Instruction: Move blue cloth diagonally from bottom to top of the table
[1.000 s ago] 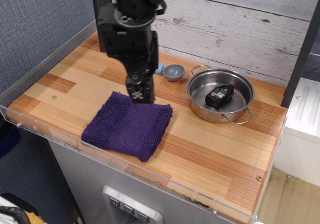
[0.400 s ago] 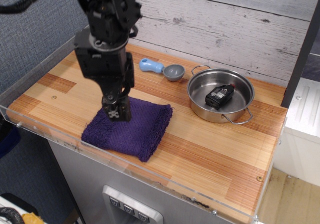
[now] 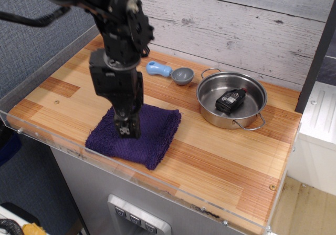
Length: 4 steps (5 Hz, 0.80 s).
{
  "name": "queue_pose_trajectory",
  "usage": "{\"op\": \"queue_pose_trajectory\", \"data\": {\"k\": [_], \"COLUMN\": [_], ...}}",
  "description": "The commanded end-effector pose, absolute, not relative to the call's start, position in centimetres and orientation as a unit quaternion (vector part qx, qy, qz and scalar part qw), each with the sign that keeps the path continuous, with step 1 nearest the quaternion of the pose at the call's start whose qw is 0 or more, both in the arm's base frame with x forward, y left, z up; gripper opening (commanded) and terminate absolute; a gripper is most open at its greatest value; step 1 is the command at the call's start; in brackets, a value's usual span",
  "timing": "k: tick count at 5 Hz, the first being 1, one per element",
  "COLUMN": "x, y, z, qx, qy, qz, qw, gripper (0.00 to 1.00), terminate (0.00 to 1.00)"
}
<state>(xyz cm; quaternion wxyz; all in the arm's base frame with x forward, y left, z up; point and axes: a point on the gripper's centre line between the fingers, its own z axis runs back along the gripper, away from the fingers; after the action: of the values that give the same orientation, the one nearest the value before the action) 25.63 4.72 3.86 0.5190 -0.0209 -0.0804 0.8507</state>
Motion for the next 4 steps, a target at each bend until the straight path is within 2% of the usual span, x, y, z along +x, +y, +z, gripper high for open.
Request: {"op": "queue_pose_trajectory", "data": {"k": [1,3,4], "x": [25.9,25.6,25.5], "y": [4.6,4.9,5.7], "z": [1.7,0.5,0.6], "qx": [-0.038,-0.034,-0.020], "qy": [-0.064,-0.050,-0.051], "qz": [0.858,0.868,0.874], "qw": [0.509,0.494,0.484], "gripper": [1.00,1.00,1.00], "terminate": [0.00,0.00,0.00]}}
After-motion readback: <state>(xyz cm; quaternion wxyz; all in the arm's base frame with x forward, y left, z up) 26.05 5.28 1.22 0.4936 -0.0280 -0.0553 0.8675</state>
